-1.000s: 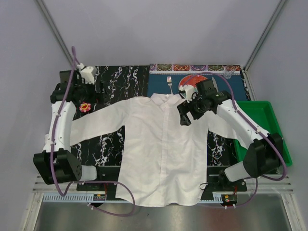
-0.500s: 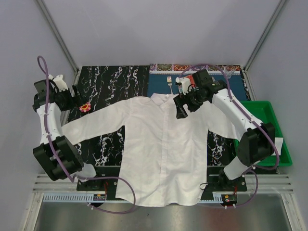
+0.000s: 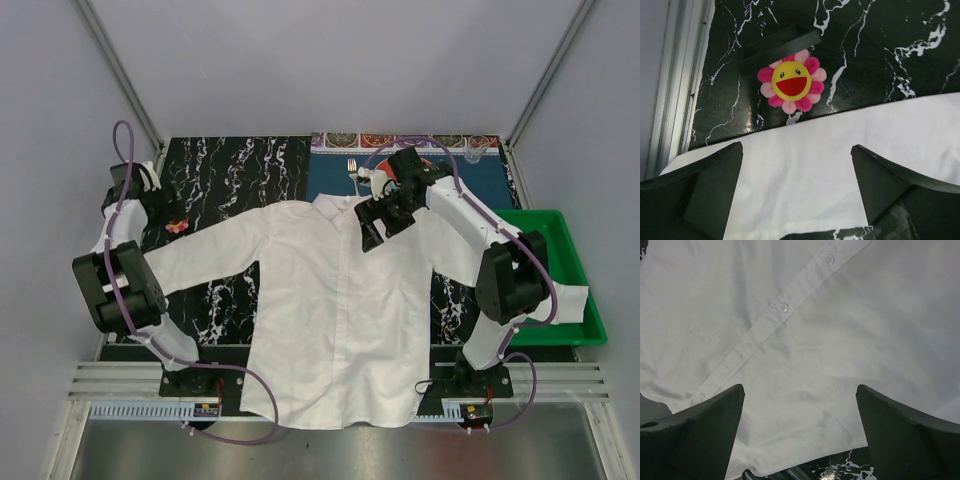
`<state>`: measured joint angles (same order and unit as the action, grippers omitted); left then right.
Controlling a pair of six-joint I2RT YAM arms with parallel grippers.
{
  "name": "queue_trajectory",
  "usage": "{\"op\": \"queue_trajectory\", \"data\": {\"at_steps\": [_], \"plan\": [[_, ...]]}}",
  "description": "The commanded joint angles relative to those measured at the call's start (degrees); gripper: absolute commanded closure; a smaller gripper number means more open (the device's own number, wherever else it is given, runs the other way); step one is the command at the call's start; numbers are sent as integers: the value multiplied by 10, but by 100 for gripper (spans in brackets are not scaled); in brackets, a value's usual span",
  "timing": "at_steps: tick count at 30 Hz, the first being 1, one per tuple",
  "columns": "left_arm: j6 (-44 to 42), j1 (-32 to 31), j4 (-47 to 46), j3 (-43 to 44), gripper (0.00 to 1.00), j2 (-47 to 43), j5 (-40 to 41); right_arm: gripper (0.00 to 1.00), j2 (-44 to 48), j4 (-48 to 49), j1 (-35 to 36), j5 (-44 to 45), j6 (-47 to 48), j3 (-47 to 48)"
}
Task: Pin the brooch onto the clothing
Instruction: Flatten out the clothes at the center of the board, then pick up the brooch from the brooch box.
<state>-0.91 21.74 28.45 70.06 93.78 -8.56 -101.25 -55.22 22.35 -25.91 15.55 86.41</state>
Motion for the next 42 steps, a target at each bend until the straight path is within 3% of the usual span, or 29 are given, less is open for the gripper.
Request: {"op": "queue_trajectory", "data": {"at_steps": [1,11,42], "plan": [[38,-9,-52,43,9,38,72,0,-1,-14,-1,-10,-3,29],[38,-21,-80,64,25,93,77,0,1,-18,0,-7,-3,13],[55,-49,-96,103,30,178,138,0,-3,-27,0,-8,3,3]]}}
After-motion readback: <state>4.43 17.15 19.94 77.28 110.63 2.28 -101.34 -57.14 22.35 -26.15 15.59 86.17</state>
